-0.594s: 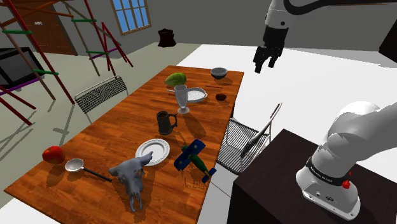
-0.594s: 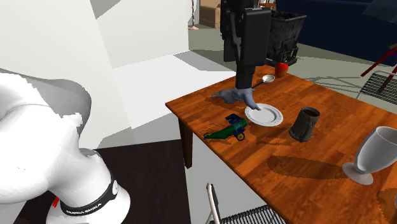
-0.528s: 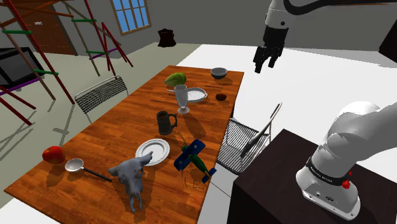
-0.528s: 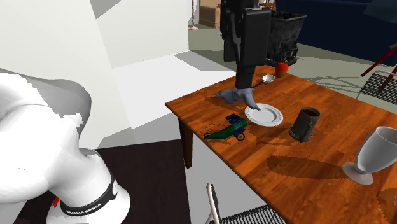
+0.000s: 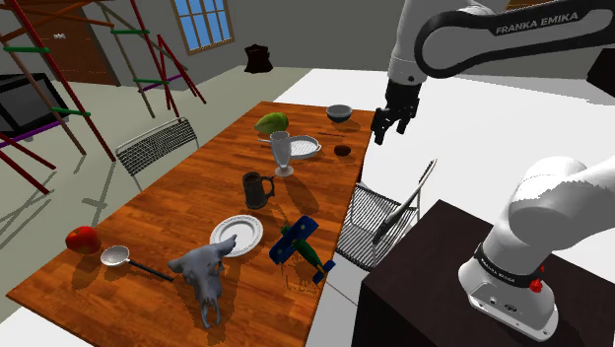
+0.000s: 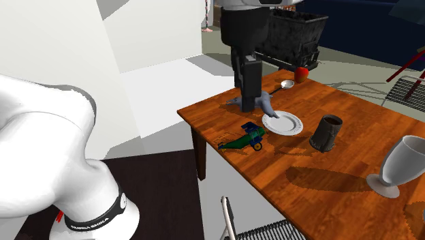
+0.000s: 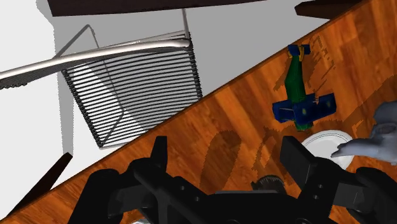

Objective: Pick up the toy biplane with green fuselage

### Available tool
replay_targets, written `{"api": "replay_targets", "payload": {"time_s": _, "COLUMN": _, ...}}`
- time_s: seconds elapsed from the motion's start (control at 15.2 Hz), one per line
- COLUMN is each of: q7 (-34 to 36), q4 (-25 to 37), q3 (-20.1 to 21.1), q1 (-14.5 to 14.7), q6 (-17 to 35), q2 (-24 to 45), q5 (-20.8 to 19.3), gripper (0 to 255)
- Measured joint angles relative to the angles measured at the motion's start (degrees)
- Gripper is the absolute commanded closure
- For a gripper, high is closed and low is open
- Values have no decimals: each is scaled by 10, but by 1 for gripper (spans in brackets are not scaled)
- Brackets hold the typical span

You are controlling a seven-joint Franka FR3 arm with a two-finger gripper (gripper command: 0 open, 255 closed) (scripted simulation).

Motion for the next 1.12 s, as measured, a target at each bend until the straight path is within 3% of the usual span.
{"api": "replay_targets", "payload": {"time_s": 0.73, "q7": 138, "q4": -87, "q3": 124, "q1": 26, "q6": 209, "q2": 110, "q5": 20, "gripper": 0}}
{"api": "replay_targets", "payload": {"time_s": 1.12, "q7": 248, "q4": -82, "q3": 208, "q1": 9, "q6": 327, "q2": 235, "q5": -21, "gripper": 0}}
